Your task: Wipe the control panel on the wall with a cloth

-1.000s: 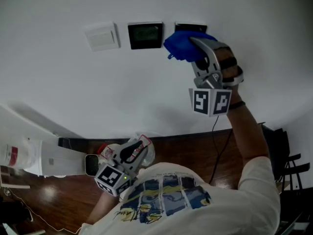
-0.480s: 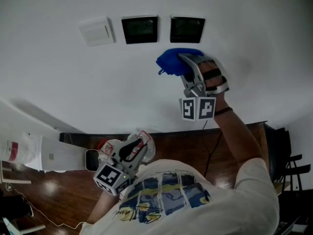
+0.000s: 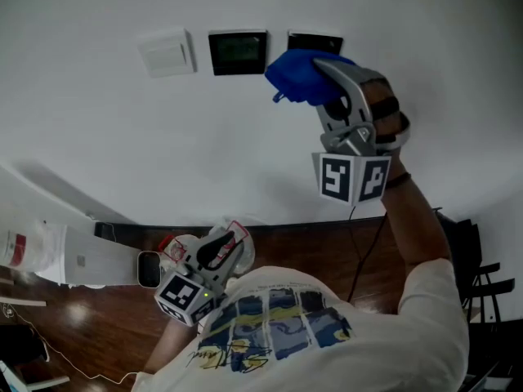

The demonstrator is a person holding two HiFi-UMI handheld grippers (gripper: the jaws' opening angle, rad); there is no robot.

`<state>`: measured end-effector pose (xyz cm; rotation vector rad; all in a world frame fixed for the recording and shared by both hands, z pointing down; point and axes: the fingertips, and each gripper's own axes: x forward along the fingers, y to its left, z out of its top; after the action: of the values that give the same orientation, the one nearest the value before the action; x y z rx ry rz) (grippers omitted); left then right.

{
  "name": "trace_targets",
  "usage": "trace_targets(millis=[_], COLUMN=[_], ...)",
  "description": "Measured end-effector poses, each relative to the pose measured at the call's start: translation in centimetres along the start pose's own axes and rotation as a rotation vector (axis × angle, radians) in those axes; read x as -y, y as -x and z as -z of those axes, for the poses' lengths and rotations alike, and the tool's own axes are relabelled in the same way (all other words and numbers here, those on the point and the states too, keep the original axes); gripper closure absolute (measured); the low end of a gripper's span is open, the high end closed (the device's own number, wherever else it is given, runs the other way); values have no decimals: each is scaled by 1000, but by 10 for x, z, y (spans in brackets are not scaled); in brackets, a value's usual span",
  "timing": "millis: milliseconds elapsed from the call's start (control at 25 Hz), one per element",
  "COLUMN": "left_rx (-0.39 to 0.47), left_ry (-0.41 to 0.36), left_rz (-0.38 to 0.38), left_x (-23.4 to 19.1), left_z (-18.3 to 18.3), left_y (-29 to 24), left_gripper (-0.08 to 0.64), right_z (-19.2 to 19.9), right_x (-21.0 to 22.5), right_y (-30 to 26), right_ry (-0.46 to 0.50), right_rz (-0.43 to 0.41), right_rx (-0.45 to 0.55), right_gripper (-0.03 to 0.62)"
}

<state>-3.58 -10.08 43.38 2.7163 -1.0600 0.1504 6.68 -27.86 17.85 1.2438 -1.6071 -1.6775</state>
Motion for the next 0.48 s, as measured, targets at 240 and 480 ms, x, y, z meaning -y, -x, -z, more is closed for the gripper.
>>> trace_targets(millis=[240, 480], left_rx=[17, 4], left_ry=[11, 17], left_rz=[14, 11], left_x=[5, 0], left_z=[-6, 0], left_y=[-1, 3], left_gripper=[488, 488], right_z=[17, 20], right_x=[8, -28], right_y=[-24, -14], right_ry=[20, 5], right_rz=[19, -28], right_rx=[-43, -42], right_gripper=[508, 508])
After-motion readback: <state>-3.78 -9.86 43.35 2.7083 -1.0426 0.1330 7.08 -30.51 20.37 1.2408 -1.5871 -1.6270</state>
